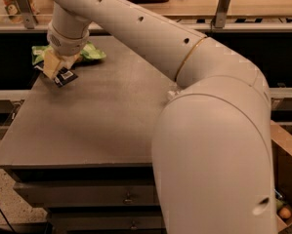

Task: Move rxbar blueberry near green rice chip bag

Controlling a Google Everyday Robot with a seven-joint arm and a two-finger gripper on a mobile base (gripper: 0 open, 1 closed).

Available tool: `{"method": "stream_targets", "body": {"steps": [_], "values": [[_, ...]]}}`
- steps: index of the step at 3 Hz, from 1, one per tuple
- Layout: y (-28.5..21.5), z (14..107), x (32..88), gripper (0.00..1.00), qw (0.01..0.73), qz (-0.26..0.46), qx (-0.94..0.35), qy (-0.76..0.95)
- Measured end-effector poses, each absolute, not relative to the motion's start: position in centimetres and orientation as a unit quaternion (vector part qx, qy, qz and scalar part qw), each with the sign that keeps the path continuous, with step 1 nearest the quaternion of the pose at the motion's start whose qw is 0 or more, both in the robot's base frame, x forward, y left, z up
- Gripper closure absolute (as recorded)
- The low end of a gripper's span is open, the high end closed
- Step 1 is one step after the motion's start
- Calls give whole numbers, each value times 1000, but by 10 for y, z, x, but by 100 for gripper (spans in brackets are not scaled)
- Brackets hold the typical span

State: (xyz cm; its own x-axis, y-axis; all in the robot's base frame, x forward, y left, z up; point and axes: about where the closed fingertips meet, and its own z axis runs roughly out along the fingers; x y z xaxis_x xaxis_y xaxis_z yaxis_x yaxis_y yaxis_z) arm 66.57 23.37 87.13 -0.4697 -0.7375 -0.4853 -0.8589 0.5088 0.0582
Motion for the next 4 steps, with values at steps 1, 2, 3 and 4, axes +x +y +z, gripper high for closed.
{"method": "stream_targets", "body": {"steps": [1, 2, 3, 4], "values": [[226, 863, 676, 60, 211, 150, -466, 846], [222, 854, 678, 38, 216, 145, -463, 847], [216, 846, 680, 14, 216, 141, -458, 851], [209, 844, 681, 0, 216, 139, -453, 854]]}}
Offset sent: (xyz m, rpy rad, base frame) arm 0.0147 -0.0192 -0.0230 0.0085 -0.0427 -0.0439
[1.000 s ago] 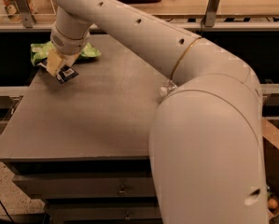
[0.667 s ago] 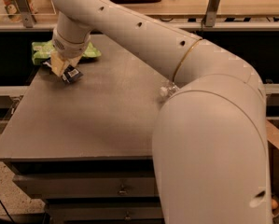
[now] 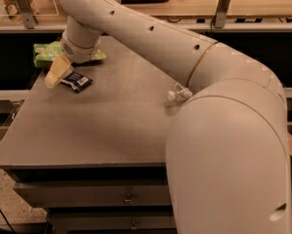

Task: Move rxbar blueberry near green rice chip bag

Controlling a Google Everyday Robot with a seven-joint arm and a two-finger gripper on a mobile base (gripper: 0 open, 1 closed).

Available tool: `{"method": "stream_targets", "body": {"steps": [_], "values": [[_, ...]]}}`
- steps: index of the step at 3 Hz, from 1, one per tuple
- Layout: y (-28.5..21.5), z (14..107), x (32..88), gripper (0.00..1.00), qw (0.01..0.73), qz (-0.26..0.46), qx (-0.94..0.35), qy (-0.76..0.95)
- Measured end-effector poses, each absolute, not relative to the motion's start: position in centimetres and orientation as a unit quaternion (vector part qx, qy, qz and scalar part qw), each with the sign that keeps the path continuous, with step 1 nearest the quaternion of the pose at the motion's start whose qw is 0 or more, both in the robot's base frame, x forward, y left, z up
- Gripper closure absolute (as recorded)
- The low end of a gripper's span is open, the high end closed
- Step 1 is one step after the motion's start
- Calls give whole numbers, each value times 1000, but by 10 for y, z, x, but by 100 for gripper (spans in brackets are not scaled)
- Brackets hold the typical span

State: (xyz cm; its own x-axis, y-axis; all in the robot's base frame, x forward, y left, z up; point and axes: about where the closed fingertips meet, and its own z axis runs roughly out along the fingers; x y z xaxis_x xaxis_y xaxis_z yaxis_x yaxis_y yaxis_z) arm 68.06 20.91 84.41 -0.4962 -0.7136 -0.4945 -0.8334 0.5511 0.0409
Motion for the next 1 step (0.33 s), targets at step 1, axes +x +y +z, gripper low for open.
{"method": "stream_targets", "body": {"steps": [1], "values": [[209, 844, 681, 0, 216, 139, -453, 854]]}}
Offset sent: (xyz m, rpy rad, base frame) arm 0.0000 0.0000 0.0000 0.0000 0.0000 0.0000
